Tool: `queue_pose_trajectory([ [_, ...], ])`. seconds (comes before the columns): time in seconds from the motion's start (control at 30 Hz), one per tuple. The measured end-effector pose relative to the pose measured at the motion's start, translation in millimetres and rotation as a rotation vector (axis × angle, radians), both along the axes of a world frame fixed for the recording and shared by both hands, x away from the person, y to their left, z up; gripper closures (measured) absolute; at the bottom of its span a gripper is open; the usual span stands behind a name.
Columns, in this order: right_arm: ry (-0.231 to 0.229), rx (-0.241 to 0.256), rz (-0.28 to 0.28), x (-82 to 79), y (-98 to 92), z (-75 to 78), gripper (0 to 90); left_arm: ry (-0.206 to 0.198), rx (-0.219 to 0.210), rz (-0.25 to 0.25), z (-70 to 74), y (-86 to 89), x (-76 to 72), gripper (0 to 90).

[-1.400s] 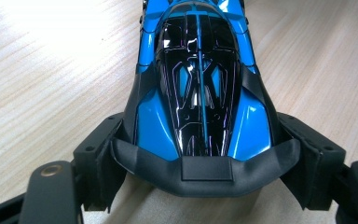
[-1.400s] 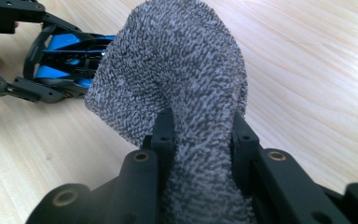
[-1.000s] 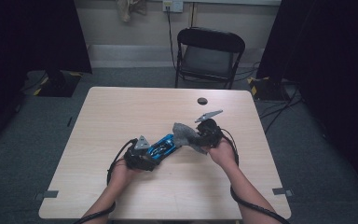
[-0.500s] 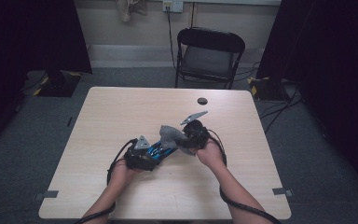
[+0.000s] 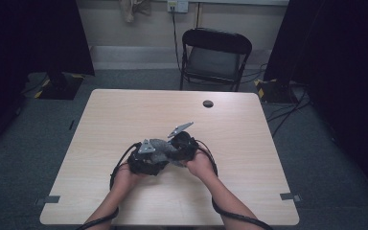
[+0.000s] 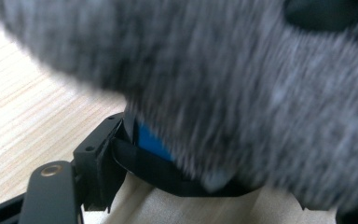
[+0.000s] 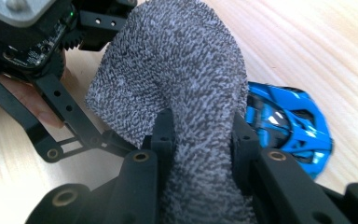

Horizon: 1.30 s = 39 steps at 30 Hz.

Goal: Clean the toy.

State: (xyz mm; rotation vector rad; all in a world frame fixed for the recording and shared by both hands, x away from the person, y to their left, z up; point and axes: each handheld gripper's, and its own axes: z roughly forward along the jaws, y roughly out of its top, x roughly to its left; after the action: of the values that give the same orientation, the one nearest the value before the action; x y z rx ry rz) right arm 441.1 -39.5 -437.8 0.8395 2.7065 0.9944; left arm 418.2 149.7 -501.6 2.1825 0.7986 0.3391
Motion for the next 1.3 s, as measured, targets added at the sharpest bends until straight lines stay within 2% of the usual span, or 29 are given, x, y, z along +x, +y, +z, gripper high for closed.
queue_pose_trajectory([
  [0.1, 0.015, 0.011, 0.031, -2.9, 9.9, -6.6, 69.8, -0.004, 0.005, 0.000, 0.2, 0.2, 0.2, 24.0],
  [0.17, 0.004, -0.012, 0.042, -5.9, 16.5, -10.3, 69.8, -0.005, 0.002, 0.000, 0.1, 0.2, 0.2, 24.0],
  [0.2, -0.010, -0.023, 0.042, -7.2, 19.6, -11.2, 69.9, -0.004, -0.001, 0.003, -0.1, -0.1, 0.1, 24.0],
  [0.33, 0.015, -0.017, 0.029, -4.7, 18.3, -10.8, 70.0, -0.004, 0.005, -0.001, 0.2, 0.3, 0.2, 24.0],
  [0.5, 0.015, -0.026, 0.019, -4.7, 19.5, -10.0, 70.1, -0.004, 0.005, 0.000, 0.2, 0.3, 0.2, 24.0],
  [0.6, 0.024, -0.017, 0.012, -2.6, 17.6, -9.7, 70.1, -0.004, 0.005, 0.000, 0.2, 0.3, 0.2, 24.0],
  [0.73, 0.023, -0.032, 0.003, 0.9, 15.3, -7.6, 70.1, 0.000, 0.000, -0.001, 0.0, 0.1, 0.1, 24.0],
  [1.03, 0.016, -0.053, -0.057, 13.1, 3.5, -5.3, 70.1, 0.000, -0.001, 0.000, -0.1, 0.0, 0.0, 24.0],
  [1.3, 0.036, -0.060, -0.102, 25.3, -5.5, -6.6, 70.1, 0.000, -0.002, 0.000, -0.1, 0.0, 0.0, 24.0],
])
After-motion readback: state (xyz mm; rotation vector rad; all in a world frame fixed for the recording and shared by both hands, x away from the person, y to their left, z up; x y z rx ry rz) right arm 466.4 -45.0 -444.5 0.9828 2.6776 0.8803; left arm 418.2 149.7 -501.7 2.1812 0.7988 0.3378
